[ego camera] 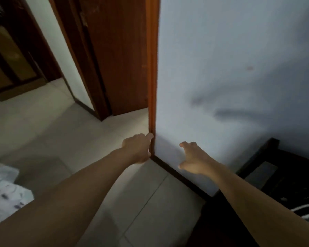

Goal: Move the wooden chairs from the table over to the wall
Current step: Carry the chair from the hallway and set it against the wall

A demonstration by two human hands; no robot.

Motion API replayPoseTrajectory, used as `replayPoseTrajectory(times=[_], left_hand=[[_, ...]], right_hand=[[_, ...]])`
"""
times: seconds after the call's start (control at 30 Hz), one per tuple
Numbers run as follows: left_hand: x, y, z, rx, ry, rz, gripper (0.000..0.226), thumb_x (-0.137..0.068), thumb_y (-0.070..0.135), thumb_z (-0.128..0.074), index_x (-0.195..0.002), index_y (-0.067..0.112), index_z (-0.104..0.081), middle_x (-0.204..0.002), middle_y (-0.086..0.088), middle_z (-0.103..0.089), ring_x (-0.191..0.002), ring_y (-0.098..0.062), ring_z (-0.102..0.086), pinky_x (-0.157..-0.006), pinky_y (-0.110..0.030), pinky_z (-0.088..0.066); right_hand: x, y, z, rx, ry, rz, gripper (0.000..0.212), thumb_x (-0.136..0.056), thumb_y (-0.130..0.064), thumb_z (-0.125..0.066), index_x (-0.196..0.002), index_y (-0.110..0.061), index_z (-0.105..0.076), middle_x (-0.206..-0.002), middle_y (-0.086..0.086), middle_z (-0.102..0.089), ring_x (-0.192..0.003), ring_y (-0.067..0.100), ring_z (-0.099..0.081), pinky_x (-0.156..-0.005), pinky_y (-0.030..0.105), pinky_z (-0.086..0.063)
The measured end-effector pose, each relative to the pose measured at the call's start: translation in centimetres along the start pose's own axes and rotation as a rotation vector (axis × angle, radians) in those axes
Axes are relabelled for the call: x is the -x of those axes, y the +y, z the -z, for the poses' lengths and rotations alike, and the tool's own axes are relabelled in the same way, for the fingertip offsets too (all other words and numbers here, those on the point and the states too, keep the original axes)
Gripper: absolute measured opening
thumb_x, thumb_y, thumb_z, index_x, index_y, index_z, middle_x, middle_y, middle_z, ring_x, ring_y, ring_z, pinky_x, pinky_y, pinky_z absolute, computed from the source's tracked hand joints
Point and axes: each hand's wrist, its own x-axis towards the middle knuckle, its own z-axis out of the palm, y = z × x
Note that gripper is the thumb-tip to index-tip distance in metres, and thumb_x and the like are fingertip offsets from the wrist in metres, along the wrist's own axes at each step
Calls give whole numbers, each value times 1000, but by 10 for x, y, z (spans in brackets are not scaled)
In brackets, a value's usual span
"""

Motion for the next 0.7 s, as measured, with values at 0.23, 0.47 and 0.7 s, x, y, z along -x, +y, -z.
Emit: replayPoseTrajectory(times=[0.23, 0.47, 0.7], left_hand=[[61, -154, 17, 101, -24, 239, 64, -88, 29, -55, -143, 19, -25, -138, -9, -46, -122, -28, -47, -97, -41, -43], [93, -266, 28, 173, 3, 459, 65, -86, 34, -56, -142, 21, -26, -137, -9, -47, -122, -28, -48, -97, -43, -44], [78, -370, 40, 217, 56, 673, 66, -82, 32, -58, -140, 24, -29, -131, -10, -51, -117, -31, -51, -91, -42, -45]], right_hand=[[-33, -141, -34, 75, -78, 215, 77, -84, -20, -67, -146, -14, -23, -143, 14, -33, -126, 30, -45, -97, 32, -44], [-85, -257, -50, 180, -159, 401, 82, -81, -23, -69, -148, -18, -21, -145, 13, -31, -127, 29, -42, -99, 33, -42], [-175, -363, -63, 229, -256, 564, 89, -82, -32, -68, -151, -22, -12, -158, 10, -11, -142, 30, -24, -110, 37, -31]])
